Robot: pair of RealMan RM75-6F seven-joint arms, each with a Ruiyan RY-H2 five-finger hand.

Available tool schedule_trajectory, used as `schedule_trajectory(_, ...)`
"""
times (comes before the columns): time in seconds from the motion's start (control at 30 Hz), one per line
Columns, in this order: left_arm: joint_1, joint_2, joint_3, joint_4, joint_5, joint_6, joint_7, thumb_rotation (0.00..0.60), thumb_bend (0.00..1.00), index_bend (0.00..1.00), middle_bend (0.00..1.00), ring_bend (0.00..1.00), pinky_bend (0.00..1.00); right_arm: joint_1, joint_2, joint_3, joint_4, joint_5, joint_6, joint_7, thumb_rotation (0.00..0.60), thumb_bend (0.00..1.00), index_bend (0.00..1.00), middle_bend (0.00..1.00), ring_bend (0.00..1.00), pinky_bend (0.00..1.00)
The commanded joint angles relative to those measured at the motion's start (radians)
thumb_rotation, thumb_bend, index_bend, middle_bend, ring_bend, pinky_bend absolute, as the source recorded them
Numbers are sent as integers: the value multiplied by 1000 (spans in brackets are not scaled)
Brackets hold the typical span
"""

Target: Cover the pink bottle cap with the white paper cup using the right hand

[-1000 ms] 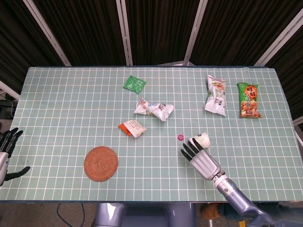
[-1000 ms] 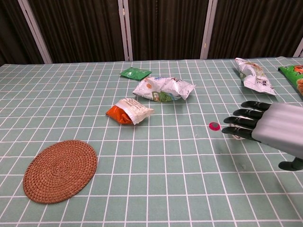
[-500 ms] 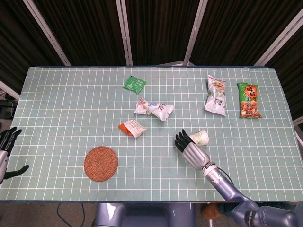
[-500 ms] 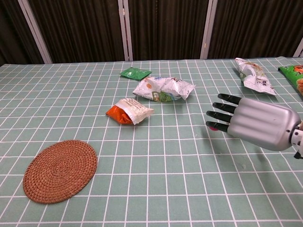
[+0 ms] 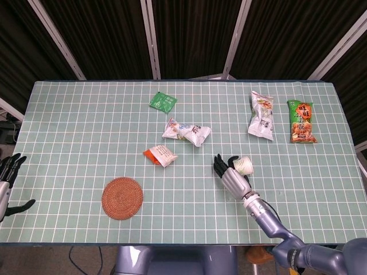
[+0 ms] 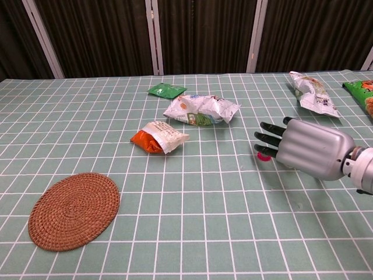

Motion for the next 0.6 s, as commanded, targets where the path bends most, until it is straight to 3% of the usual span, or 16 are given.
schedule_trajectory(0.03, 0, 1, 0, 0, 0, 0, -2, 600, 0, 0, 0, 0, 0, 3, -10, -2, 6, 8, 1, -18, 600, 143, 0, 43, 0, 402)
schedule_trajectory(0.3, -1, 3, -1, 1, -2, -2, -9, 600, 0, 0, 0, 0, 0, 16, -25, -14, 35, -4, 6, -28, 600, 162, 9, 156, 43, 455)
schedule_trajectory(0.6, -3, 4, 0, 2, -3, -6, -11, 600, 0, 0, 0, 0, 0, 20, -37, -28, 83, -31, 20, 18, 600, 231, 145, 278, 150, 495)
